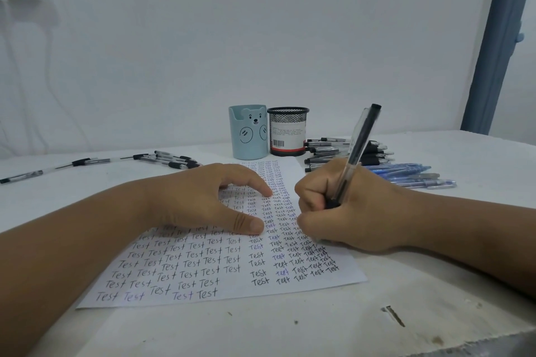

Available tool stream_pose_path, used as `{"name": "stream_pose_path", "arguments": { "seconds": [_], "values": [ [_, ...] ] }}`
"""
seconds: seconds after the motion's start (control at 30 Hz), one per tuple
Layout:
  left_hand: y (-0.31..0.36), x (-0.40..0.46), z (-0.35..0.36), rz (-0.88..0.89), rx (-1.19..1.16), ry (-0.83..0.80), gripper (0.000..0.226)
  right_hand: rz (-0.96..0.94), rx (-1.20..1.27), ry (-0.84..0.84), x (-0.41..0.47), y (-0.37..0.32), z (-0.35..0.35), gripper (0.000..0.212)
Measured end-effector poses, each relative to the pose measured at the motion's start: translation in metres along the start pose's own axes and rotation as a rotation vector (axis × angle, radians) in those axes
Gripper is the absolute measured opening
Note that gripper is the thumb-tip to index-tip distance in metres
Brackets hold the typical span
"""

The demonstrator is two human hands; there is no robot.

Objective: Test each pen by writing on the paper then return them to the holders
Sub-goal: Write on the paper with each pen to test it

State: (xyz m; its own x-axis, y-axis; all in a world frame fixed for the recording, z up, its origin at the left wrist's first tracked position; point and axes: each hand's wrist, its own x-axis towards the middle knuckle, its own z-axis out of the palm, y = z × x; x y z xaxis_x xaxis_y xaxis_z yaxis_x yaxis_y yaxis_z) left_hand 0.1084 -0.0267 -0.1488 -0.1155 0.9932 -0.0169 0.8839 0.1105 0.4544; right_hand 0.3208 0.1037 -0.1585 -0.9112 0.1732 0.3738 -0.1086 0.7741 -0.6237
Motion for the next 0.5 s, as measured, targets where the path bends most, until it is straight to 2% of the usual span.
{"name": "stream_pose_path", "arguments": {
  "seconds": [0.5],
  "values": [
    [0.0000,-0.0001,-0.0004,-0.011,0.004,-0.003,0.073,-0.015,-0.007,-0.015,0.0008,0.0036,-0.0014,0.036]
  ]
}}
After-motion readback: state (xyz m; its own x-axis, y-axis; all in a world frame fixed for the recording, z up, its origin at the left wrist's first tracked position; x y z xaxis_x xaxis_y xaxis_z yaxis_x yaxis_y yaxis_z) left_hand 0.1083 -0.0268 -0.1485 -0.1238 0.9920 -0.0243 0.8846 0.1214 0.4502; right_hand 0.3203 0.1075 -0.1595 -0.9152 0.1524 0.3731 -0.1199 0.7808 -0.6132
